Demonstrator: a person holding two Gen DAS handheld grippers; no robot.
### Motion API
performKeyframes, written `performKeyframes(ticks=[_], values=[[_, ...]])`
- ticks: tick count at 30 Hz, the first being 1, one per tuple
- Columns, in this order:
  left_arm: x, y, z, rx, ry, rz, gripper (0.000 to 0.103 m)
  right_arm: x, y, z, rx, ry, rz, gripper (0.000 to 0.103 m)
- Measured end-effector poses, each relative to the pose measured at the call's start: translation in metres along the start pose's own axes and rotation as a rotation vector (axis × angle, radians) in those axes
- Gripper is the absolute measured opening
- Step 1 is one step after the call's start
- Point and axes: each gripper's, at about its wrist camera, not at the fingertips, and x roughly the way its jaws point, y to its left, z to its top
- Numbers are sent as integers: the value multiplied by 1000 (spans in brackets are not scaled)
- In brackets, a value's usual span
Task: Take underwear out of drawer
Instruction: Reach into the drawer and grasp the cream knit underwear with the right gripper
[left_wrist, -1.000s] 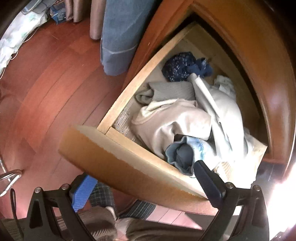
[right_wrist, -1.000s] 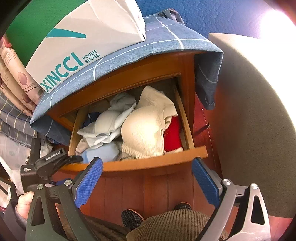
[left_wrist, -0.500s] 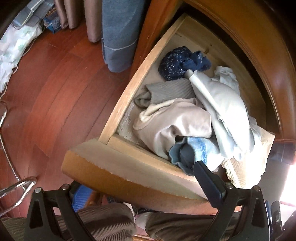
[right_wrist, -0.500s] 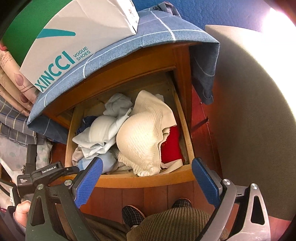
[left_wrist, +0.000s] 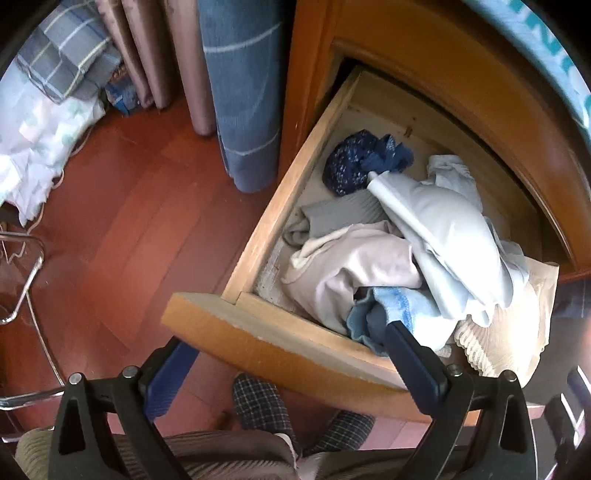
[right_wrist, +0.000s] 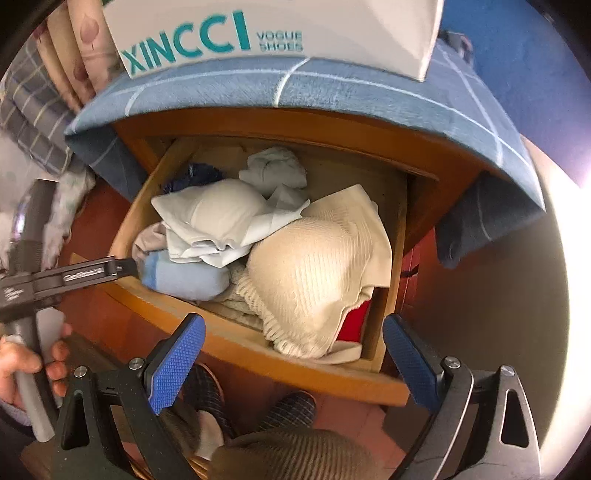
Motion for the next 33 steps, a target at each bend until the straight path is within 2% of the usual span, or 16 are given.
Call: performKeyframes(ticks=[3, 8, 11, 14, 17, 19, 22, 24, 27, 30, 33], values=[[-10, -7, -4, 34, -50, 33, 102, 12, 0, 11, -39, 37, -8, 95], [-34, -7, -11, 69, -120, 10, 102, 36, 8, 23, -124, 82, -25, 95], [-57, -8, -13, 99, -205, 14, 102, 52, 14, 31, -171, 105, -37, 95], [-77, -10, -9, 149, -270, -12, 102, 63, 18, 38, -210, 115, -60, 96], [-84, -12, -1, 216, -300, -81, 102, 79, 20, 43, -219, 152, -73, 96], [-85, -14, 3, 238, -301, -115, 102, 90, 23, 45, -235, 178, -91, 96], [-80, -19, 5, 277, -303, -115, 102, 103, 25, 47, -258, 207, -123, 96], [-72, -21, 8, 270, -274, -163, 102, 108, 27, 50, -273, 209, -139, 96], [-56, -28, 7, 272, -250, -173, 102, 119, 27, 49, -277, 240, -152, 97], [-43, -31, 7, 251, -203, -219, 102, 129, 29, 48, -292, 274, -176, 98], [-38, -31, 7, 230, -193, -234, 102, 138, 29, 47, -308, 296, -203, 98]])
